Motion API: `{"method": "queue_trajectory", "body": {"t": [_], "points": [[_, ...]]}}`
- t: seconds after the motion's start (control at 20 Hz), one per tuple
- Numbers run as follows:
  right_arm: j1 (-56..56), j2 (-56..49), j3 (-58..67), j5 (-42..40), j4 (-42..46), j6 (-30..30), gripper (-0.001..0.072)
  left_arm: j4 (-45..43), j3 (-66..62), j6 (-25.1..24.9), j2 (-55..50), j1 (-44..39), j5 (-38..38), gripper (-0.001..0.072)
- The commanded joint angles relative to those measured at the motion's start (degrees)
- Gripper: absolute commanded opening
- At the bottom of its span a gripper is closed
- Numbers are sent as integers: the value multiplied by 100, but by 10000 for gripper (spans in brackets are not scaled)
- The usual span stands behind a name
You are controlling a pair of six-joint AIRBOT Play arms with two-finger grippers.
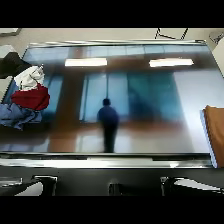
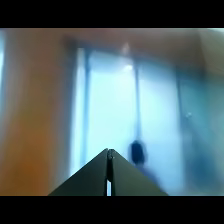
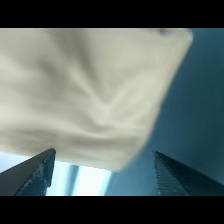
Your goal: Fold the clothes and pants, and hang the long-sleeved shirts on hangers.
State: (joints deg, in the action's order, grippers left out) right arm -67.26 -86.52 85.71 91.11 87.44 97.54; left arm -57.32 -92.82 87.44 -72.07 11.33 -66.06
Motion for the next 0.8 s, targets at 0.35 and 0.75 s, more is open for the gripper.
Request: {"method": "queue_trajectory", "body": {"t": [0.35, 0.75], "points": [[3552, 136, 2938, -2323, -1663, -935, 694, -3832, -385, 1161, -693, -1325, -243, 47], [5038, -461, 1117, 59, -1370, -649, 686, -2822, 966, 619, -1008, -1628, -1189, 720]]}}
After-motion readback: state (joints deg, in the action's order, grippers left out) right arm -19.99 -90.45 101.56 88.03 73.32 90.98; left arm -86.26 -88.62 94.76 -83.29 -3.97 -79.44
